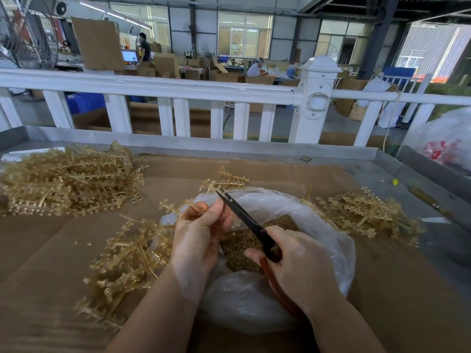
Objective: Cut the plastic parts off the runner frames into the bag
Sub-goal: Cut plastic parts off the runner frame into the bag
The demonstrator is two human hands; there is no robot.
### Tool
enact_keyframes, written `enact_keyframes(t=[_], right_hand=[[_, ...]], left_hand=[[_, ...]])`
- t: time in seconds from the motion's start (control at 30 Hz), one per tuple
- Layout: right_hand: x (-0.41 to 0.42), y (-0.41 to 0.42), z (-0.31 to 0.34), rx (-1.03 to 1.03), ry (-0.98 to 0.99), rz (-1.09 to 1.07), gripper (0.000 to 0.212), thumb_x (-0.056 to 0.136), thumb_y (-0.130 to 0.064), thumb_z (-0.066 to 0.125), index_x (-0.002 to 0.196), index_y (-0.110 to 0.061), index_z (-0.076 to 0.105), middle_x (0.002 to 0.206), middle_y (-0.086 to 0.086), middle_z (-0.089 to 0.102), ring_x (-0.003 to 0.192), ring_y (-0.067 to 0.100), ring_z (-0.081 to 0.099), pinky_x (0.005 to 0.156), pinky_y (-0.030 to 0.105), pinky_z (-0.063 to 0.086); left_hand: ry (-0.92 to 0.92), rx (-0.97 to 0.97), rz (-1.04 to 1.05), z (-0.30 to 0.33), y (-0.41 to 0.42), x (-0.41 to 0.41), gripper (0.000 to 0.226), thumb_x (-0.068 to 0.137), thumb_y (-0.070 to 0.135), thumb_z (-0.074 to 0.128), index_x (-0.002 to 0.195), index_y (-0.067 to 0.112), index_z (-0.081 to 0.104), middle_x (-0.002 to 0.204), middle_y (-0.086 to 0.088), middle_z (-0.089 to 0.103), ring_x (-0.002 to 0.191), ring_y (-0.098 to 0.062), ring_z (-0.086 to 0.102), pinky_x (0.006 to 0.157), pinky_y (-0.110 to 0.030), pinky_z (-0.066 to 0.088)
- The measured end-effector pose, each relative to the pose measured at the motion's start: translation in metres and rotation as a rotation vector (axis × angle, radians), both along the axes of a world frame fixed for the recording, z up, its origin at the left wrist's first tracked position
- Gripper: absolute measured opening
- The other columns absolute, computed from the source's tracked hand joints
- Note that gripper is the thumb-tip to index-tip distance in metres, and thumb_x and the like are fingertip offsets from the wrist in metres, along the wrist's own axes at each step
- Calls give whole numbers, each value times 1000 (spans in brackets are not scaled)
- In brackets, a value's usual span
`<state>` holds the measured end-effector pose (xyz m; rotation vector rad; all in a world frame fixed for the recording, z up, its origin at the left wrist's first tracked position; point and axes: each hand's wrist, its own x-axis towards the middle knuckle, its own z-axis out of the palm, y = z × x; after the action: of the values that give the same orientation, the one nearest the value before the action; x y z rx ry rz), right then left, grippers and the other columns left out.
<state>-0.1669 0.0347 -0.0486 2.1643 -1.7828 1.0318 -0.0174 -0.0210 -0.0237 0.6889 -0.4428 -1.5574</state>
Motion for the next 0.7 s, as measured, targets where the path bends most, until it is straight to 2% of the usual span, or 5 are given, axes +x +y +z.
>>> enact_keyframes(t=[0.13,0.43,0.53,0.6,0.7], right_hand=[[1,0,0,19,-24,-1,43,82,-67,40,84,-29,60,68,-15,56,66,4,51,60,18,40],[2,0,1,23,-35,2,36,82,-62,48,83,-27,60,68,-16,53,65,5,50,60,19,38],[1,0,1,28,-50,20,37,82,-60,50,81,-25,61,67,-14,56,65,7,52,61,22,42],[1,0,2,32,-51,26,36,83,-60,52,81,-25,60,67,-13,56,65,8,52,61,23,42],[1,1,2,37,-49,27,34,83,-59,54,80,-26,60,66,-15,53,64,5,49,59,20,39]], left_hand=[[-46,-5,-38,-1,3,-1,24,85,-9,58,72,9,48,65,-9,62,54,-14,66,52,-21,56],[-121,-60,-60,-3,4,-3,28,83,-12,57,69,11,49,55,-3,64,50,-12,64,48,-20,53],[-118,-42,-46,-3,4,-4,16,83,-12,57,89,2,57,60,-5,66,51,-12,65,48,-20,53],[-106,-45,-53,-4,4,-3,26,80,-8,60,105,-2,57,65,-6,67,54,-13,65,50,-20,54],[-95,-49,-46,-4,4,-3,32,79,0,64,110,-2,56,68,-6,68,55,-12,66,51,-22,55]])
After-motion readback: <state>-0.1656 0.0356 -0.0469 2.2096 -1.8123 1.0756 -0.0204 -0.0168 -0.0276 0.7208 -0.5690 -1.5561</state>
